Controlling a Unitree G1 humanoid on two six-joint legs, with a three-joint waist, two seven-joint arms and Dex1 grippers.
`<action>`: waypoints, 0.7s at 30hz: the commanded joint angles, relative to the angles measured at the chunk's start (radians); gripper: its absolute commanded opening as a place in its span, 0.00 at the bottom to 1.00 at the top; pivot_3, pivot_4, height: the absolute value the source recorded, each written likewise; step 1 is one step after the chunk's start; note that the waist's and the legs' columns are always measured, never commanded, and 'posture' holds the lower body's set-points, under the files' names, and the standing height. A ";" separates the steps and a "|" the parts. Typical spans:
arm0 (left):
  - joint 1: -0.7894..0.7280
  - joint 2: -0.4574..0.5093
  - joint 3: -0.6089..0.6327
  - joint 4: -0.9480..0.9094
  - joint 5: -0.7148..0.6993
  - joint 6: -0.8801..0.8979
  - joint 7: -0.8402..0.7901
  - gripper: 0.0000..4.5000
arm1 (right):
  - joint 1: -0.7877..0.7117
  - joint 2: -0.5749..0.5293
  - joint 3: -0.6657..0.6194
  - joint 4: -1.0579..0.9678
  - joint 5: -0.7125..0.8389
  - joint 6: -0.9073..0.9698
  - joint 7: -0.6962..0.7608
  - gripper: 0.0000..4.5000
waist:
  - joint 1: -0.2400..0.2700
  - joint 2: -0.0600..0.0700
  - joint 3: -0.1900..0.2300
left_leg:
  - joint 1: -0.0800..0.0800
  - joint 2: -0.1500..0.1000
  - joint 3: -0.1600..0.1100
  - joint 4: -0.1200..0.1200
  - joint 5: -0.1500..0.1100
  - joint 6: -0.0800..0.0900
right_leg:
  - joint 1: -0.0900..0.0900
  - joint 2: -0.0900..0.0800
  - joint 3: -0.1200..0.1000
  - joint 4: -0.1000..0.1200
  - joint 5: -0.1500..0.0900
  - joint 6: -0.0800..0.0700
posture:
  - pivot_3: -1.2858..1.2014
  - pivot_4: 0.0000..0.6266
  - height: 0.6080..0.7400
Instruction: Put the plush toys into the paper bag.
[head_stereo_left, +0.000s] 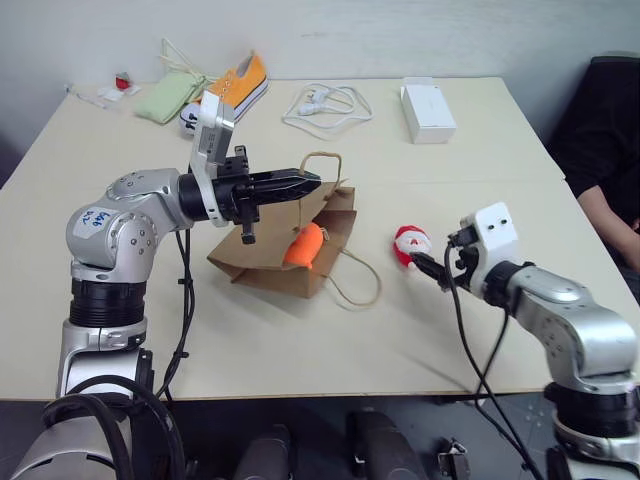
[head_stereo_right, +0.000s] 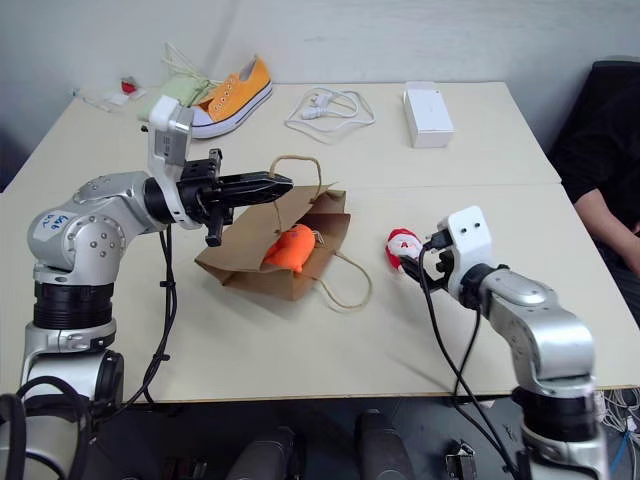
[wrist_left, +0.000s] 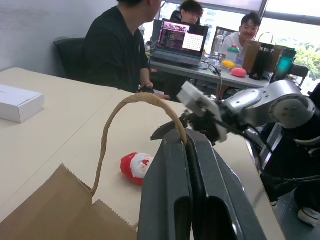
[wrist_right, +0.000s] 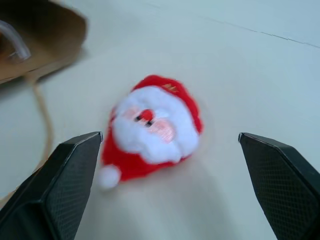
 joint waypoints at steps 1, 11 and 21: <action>-0.007 0.006 0.019 -0.032 -0.015 -0.011 -0.002 0.00 | -0.059 0.074 -0.009 0.149 -0.042 -0.091 -0.083 0.99 | 0.000 0.000 0.000 | 0.000 0.000 0.000 0.000 0.000 0.000 | 0.000 0.000 0.000 0.001 0.000 0.000 | 0.52 0.24 1.00; 0.000 0.021 0.034 -0.031 -0.008 -0.023 0.005 0.00 | -0.056 0.131 -0.020 0.072 0.060 -0.034 -0.060 0.31 | 0.004 0.000 0.000 | 0.000 0.000 -0.002 0.000 0.000 0.000 | 0.000 0.000 -0.002 0.002 0.000 0.000 | 0.52 0.24 1.00; -0.001 -0.007 0.022 -0.040 -0.016 -0.021 0.019 0.00 | -0.313 0.155 0.306 0.188 0.044 -0.105 0.148 0.08 | -0.022 0.000 0.000 | 0.000 0.001 -0.003 0.000 0.000 -0.001 | 0.000 0.001 -0.003 0.002 0.000 0.000 | 0.52 0.24 1.00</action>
